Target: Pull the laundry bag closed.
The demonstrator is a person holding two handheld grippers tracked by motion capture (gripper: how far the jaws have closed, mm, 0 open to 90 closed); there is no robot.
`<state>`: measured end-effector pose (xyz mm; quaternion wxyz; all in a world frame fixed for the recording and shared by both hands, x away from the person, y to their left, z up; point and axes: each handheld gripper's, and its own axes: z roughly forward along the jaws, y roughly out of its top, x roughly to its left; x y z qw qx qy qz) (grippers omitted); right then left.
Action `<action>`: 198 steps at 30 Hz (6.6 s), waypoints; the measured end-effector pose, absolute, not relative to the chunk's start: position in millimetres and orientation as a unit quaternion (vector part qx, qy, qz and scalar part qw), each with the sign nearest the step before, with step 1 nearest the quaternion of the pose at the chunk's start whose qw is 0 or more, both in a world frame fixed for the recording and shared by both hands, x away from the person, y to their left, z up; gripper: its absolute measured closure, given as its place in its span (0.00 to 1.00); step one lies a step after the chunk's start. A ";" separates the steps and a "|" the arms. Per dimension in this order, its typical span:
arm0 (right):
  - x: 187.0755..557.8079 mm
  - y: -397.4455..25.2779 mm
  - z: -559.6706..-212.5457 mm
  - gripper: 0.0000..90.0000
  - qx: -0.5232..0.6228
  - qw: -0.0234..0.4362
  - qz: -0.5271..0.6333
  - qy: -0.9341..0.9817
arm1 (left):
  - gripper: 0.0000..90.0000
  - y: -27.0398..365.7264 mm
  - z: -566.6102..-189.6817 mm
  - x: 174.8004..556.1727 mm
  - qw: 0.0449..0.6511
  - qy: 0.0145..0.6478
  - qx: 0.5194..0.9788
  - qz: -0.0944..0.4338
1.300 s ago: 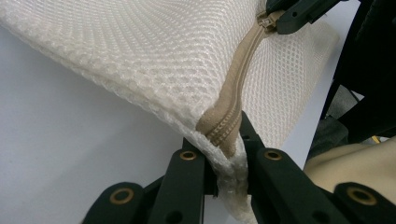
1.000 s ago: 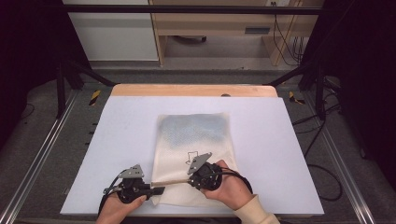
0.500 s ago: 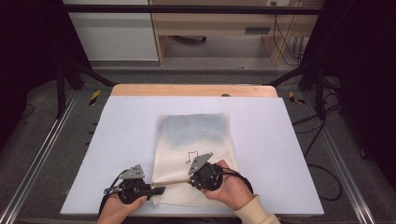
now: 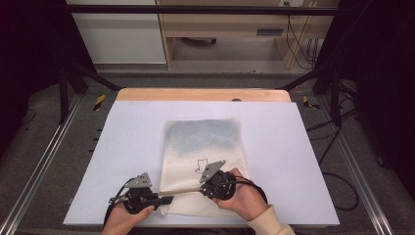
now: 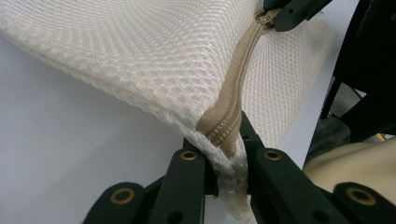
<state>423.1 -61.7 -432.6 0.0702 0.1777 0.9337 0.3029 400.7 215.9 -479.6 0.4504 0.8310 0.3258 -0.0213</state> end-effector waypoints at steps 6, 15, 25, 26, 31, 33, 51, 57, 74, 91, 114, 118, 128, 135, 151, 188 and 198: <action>422.5 -66.1 -431.8 0.91 0.184 0.074 0.304 0.932 | 0.94 216.5 -478.9 400.5 0.452 0.326 0.830 -0.020; 420.6 -69.7 -430.9 0.91 0.186 0.075 0.306 0.931 | 0.94 216.4 -478.4 400.1 0.452 0.325 0.830 -0.019; 419.9 -75.0 -430.5 0.91 0.189 0.078 0.308 0.929 | 0.94 217.5 -478.6 399.6 0.452 0.326 0.830 -0.018; 420.4 -75.7 -430.8 0.91 0.189 0.078 0.306 0.930 | 0.94 217.2 -478.4 399.6 0.451 0.325 0.831 -0.018; 419.9 -77.8 -431.2 0.91 0.191 0.078 0.309 0.929 | 0.94 216.2 -477.6 399.6 0.452 0.323 0.831 -0.017; 419.0 -78.5 -431.0 0.91 0.196 0.076 0.312 0.927 | 0.94 216.1 -477.7 399.7 0.452 0.323 0.831 -0.017; 416.7 -87.8 -431.5 0.91 0.197 0.078 0.316 0.925 | 0.94 216.3 -477.7 399.4 0.451 0.323 0.832 -0.017; 415.5 -89.3 -431.8 0.91 0.199 0.078 0.315 0.925 | 0.94 216.3 -477.7 399.4 0.452 0.323 0.832 -0.017; 413.5 -99.5 -432.4 0.91 0.208 0.081 0.316 0.922 | 0.94 216.4 -477.5 399.4 0.452 0.321 0.832 -0.017; 411.5 -107.8 -433.2 0.91 0.216 0.082 0.317 0.920 | 0.94 216.1 -477.6 399.3 0.451 0.320 0.833 -0.017; 407.5 -120.9 -433.7 0.91 0.229 0.087 0.320 0.915 | 0.94 216.5 -477.7 399.4 0.452 0.321 0.832 -0.018; 407.1 -123.5 -433.8 0.91 0.233 0.087 0.320 0.914 | 0.94 216.6 -477.6 399.5 0.452 0.321 0.832 -0.017; 404.6 -131.2 -434.4 0.91 0.240 0.091 0.321 0.911 | 0.94 217.0 -477.4 399.7 0.452 0.321 0.832 -0.016; 403.5 -133.1 -435.1 0.91 0.243 0.091 0.323 0.910 | 0.94 216.6 -477.7 399.5 0.451 0.321 0.833 -0.017; 402.3 -146.5 -437.4 0.91 0.259 0.094 0.323 0.905 | 0.94 217.1 -478.1 399.8 0.450 0.322 0.833 -0.015; 401.1 -172.5 -445.1 0.91 0.292 0.087 0.319 0.897 | 0.94 217.1 -477.8 399.9 0.448 0.323 0.834 -0.010; 401.2 -181.2 -450.2 0.91 0.306 0.083 0.313 0.895 | 0.94 217.2 -477.2 399.8 0.447 0.322 0.834 -0.009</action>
